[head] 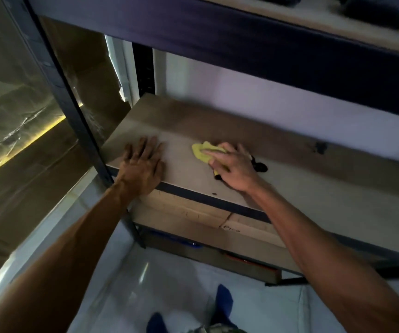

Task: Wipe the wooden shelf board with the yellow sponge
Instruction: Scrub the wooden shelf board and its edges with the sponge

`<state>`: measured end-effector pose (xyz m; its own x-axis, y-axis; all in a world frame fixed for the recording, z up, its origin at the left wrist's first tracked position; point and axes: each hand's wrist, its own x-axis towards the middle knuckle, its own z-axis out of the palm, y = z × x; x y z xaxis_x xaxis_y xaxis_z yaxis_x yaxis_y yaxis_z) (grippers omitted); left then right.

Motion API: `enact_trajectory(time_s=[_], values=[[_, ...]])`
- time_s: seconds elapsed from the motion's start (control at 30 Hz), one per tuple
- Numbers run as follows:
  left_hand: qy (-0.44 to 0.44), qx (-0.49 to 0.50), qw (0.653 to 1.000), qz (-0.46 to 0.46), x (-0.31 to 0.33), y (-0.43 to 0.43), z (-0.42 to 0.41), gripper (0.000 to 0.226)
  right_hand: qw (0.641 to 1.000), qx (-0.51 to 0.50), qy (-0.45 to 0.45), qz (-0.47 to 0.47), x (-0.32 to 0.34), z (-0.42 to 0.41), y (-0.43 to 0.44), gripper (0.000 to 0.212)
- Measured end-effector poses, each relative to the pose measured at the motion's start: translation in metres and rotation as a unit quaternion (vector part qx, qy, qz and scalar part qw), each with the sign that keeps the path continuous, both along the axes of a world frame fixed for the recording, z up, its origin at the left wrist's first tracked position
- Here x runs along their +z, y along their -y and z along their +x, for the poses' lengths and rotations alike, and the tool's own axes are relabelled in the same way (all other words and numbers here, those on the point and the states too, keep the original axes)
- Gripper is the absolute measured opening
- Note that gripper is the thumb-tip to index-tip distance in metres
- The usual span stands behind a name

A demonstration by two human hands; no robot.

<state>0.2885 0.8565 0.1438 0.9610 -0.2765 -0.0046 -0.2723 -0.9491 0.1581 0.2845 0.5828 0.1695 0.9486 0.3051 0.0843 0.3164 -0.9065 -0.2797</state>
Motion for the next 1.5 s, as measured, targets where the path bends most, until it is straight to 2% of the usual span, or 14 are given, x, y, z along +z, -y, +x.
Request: enact_trajectory(time_s=[0.17, 0.27, 0.33, 0.37, 0.43, 0.5, 0.6, 0.83, 1.1, 1.27, 1.4, 1.5], values=[[0.005, -0.011, 1.0, -0.001, 0.0, 0.002, 0.003, 0.059, 0.993, 0.1, -0.022, 0.063, 0.011, -0.086, -0.016, 0.034], [0.012, -0.02, 1.0, -0.016, 0.0, 0.001, 0.004, 0.071, 0.983, 0.113, -0.041, 0.139, 0.016, -0.115, -0.031, 0.031], [0.012, -0.028, 0.999, -0.018, -0.002, -0.001, 0.005, 0.076, 0.979, 0.034, 0.012, 0.201, 0.021, -0.108, -0.043, 0.032], [0.011, -0.028, 0.999, -0.014, -0.003, -0.002, 0.005, 0.076, 0.978, -0.028, 0.042, 0.203, 0.023, -0.098, -0.048, 0.034], [0.002, -0.023, 1.0, -0.002, -0.001, 0.0, 0.006, 0.075, 0.977, -0.14, 0.054, 0.153, 0.026, -0.074, -0.059, 0.039], [-0.001, -0.044, 0.999, 0.003, 0.003, 0.008, 0.003, 0.074, 0.978, -0.195, 0.034, 0.068, 0.018, -0.06, -0.066, 0.043], [0.005, -0.082, 0.997, -0.003, 0.007, 0.024, -0.007, 0.068, 0.978, -0.203, 0.045, 0.008, 0.004, -0.063, -0.065, 0.043], [0.003, -0.101, 0.995, 0.023, 0.008, 0.064, -0.026, 0.069, 0.966, -0.254, 0.036, 0.018, 0.006, -0.085, -0.03, 0.041], [0.001, -0.152, 0.988, -0.023, 0.009, 0.16, -0.059, 0.074, 0.938, -0.342, 0.017, 0.047, 0.006, -0.131, 0.058, 0.042], [0.0, -0.221, 0.975, -0.008, 0.004, 0.235, -0.074, 0.077, 0.906, -0.422, 0.032, 0.024, 0.005, -0.167, 0.131, 0.04], [-0.012, -0.261, 0.965, -0.005, 0.0, 0.298, -0.086, 0.071, 0.866, -0.498, 0.043, 0.013, -0.003, -0.193, 0.195, 0.04], [-0.018, -0.291, 0.956, 0.005, 0.0, 0.338, -0.091, 0.068, 0.828, -0.556, 0.055, 0.041, -0.011, -0.209, 0.24, 0.04]])
